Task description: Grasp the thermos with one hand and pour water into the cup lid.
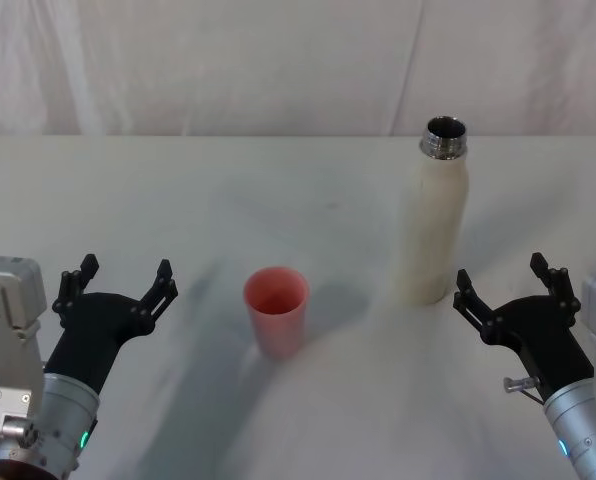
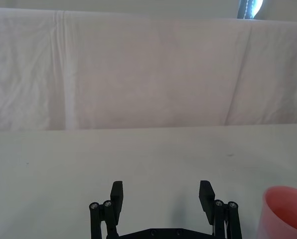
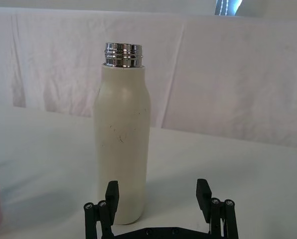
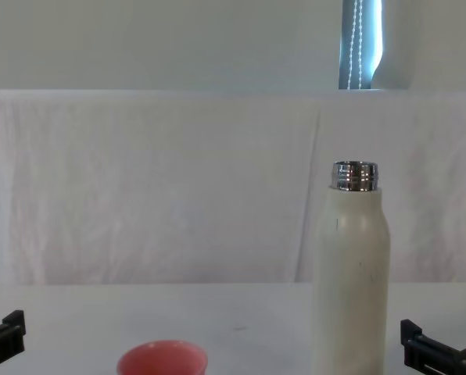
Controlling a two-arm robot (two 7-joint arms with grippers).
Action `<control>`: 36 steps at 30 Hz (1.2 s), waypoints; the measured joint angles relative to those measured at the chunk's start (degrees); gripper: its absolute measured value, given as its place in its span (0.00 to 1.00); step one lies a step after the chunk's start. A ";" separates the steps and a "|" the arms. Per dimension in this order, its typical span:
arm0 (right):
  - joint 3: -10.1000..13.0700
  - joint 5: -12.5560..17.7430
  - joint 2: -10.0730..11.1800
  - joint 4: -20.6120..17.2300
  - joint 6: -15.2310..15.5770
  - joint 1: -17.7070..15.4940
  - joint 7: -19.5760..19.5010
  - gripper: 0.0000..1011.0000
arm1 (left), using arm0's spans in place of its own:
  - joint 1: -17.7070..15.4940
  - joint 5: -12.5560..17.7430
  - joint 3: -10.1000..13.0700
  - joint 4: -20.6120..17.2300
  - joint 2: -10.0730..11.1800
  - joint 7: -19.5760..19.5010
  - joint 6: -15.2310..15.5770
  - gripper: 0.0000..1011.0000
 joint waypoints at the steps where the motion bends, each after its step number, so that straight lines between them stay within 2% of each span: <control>1: 0.00 0.00 0.00 0.00 0.00 0.00 0.00 0.99 | 0.00 0.00 0.00 0.00 0.00 0.00 0.00 0.99; 36: 0.00 0.00 0.00 0.00 0.00 0.00 0.00 0.99 | 0.00 0.00 0.00 0.00 0.00 0.00 0.00 0.99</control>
